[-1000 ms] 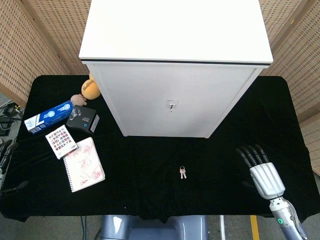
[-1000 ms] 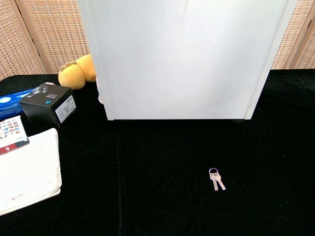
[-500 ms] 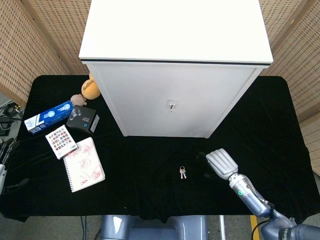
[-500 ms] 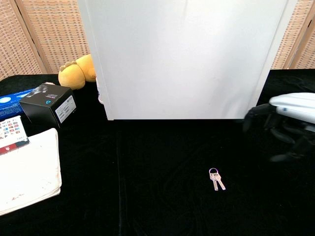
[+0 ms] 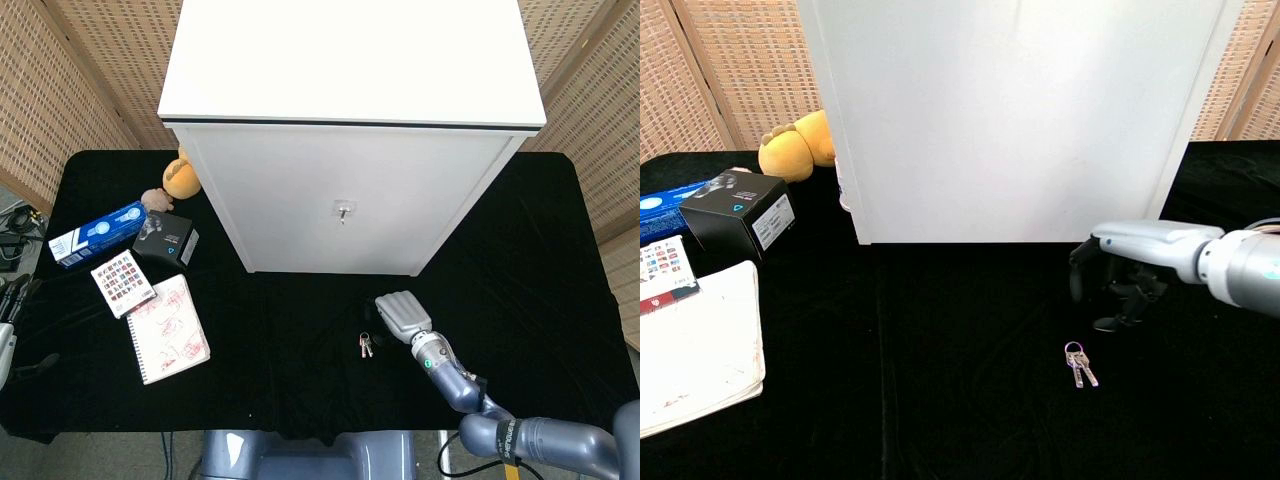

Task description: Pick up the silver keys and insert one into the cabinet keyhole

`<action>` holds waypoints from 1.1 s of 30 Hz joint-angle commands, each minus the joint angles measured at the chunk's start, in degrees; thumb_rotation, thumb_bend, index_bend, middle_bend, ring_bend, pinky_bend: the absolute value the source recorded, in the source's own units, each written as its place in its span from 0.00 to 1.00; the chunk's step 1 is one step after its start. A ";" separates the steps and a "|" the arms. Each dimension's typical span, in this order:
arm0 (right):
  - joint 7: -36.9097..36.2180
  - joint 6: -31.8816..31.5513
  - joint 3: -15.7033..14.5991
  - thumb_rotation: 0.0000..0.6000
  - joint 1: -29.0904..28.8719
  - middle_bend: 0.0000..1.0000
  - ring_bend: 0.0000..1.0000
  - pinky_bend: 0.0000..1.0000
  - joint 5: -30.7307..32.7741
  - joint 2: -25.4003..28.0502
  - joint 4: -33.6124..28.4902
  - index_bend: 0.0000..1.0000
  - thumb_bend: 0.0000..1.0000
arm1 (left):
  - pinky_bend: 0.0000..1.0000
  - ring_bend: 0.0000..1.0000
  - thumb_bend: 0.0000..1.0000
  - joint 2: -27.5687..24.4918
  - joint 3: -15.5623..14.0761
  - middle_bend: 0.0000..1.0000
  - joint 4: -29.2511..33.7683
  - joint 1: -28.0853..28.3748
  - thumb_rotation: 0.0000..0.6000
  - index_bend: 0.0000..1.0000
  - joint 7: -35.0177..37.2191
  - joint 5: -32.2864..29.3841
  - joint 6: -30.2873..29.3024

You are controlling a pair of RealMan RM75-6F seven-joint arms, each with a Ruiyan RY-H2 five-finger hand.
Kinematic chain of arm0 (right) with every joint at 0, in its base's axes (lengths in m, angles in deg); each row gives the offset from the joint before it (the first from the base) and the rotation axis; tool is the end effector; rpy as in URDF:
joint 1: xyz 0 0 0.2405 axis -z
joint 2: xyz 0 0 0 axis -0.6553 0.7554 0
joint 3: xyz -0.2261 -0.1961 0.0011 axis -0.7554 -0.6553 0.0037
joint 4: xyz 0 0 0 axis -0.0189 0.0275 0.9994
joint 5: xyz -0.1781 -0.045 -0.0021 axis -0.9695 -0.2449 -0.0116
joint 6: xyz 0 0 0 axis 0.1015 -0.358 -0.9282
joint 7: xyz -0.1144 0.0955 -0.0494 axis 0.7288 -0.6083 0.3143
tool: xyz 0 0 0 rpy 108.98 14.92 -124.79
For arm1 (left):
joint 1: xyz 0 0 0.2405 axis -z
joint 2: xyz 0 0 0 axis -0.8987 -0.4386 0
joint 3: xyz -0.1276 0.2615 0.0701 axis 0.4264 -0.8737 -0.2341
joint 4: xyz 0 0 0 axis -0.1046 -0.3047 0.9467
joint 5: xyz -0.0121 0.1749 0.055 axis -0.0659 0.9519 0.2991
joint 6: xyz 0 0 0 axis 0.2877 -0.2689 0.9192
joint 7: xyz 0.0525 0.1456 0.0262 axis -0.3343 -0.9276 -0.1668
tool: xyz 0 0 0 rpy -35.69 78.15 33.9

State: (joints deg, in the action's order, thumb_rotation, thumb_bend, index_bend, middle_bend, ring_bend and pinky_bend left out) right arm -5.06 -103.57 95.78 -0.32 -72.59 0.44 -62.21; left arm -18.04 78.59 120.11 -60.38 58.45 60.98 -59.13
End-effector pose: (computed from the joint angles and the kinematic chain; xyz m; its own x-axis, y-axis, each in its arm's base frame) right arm -0.1986 -0.3469 -0.0284 0.3788 -0.5060 0.7749 -0.9211 -0.2879 0.2623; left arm -0.3362 0.1826 0.2226 0.4371 0.0611 0.8973 0.8970 0.0430 -0.4399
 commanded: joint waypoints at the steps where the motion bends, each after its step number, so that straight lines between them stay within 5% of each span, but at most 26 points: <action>1: 5.58 -0.30 0.65 1.00 -2.90 1.00 1.00 1.00 7.21 -4.06 2.08 0.51 0.54 | 0.00 0.00 0.00 0.01 0.05 0.00 -0.15 0.05 1.00 0.00 0.16 -0.23 0.16; 9: 11.38 -1.94 -0.29 1.00 -5.72 1.00 1.00 1.00 14.24 -8.32 4.87 0.51 0.56 | 0.00 0.00 0.00 -0.11 0.07 0.00 -0.24 0.19 1.00 0.00 0.77 -0.45 0.49; 33: 15.16 -3.49 -3.32 1.00 -6.82 1.00 1.00 1.00 14.20 -10.64 7.04 0.51 0.56 | 0.00 0.00 0.00 -0.12 -0.19 0.00 -0.31 0.39 1.00 0.00 0.84 -0.29 0.78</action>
State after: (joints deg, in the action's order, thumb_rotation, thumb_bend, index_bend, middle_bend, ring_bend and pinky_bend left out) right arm 10.04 -107.10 92.51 -7.11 -58.45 -10.28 -55.06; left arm -18.17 78.40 119.80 -59.99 59.29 60.69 -58.35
